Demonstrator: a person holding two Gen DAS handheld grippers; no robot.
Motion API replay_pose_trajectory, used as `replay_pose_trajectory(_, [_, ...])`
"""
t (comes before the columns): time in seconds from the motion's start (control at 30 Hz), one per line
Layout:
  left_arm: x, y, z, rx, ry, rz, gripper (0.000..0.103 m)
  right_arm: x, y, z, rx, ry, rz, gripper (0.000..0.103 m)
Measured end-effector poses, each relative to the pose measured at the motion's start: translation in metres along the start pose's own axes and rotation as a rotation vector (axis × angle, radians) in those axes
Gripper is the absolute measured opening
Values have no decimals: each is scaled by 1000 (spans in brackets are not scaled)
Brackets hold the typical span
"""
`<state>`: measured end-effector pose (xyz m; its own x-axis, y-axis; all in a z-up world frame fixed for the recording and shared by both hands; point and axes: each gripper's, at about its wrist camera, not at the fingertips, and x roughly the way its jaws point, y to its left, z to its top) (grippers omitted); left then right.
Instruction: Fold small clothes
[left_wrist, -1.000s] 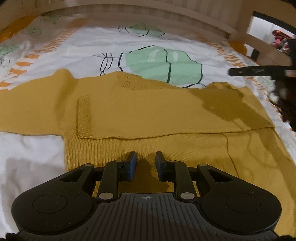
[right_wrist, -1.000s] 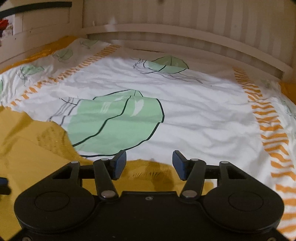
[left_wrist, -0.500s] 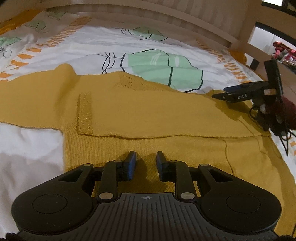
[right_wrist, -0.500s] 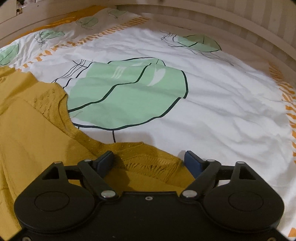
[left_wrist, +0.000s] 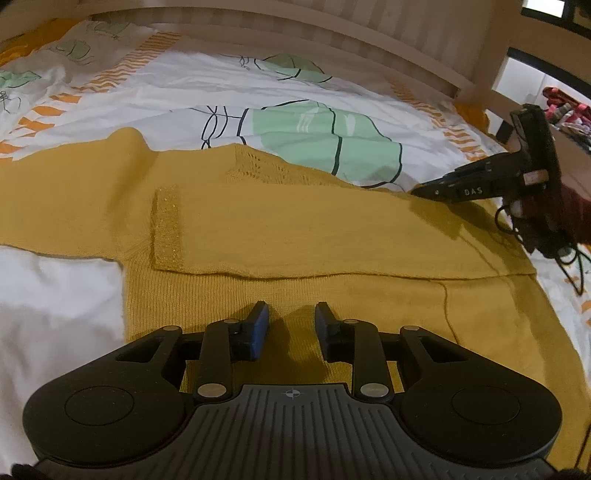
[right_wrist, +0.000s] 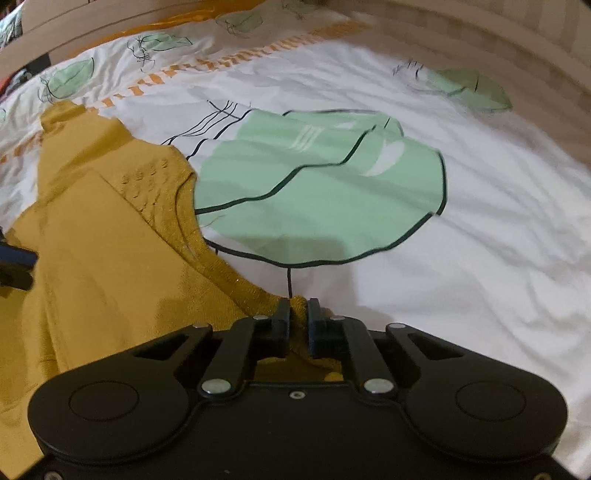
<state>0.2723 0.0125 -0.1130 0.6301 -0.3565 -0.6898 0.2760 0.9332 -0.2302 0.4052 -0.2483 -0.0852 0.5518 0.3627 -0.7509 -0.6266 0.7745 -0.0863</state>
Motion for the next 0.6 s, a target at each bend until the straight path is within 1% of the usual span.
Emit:
replay_pose_trajectory(0.07, [-2,1,2,-12,-6,-1,27,-3,5,2,-51,-23,-118,12])
replay_pose_trajectory(0.13, [-5,1,3,-23,-21,5,27,0,-4,5,-11,-26,-203,11])
replay_pose_trajectory(0.17, [-6,1,3,-23,-27,10,27,5,-8,6,19,-12,-209,11])
replay_pose_trajectory(0.27, [-7,1,4,-18,-23,15,28,18,-6,5,20,13,-237,11])
replay_pose_trajectory(0.37, [-5,1,4,-16,-7,15,28,19,-10,6,96,5,-241,14])
replay_pose_trajectory(0.4, [-4,1,3,-12,-2,17,28,16,-12,7,116,-6,-256,21])
replay_pose_trajectory(0.43, [-3,1,4,-8,3,20,28,11,-12,8,121,-18,-280,31])
replay_pose_trajectory(0.47, [-3,0,4,-5,6,22,28,7,-12,9,120,-23,-308,48])
replay_pose_trajectory(0.5, [-3,0,4,-3,8,22,28,0,-11,9,122,-30,-320,62])
replay_pose_trajectory(0.53, [-3,0,4,-3,10,22,28,-8,-11,9,133,-43,-320,67])
replay_pose_trajectory(0.57, [-3,0,4,-4,13,21,28,-18,-11,9,153,-58,-315,71])
replay_pose_trajectory(0.6, [-3,0,4,-3,16,21,29,-27,-10,8,177,-69,-310,71])
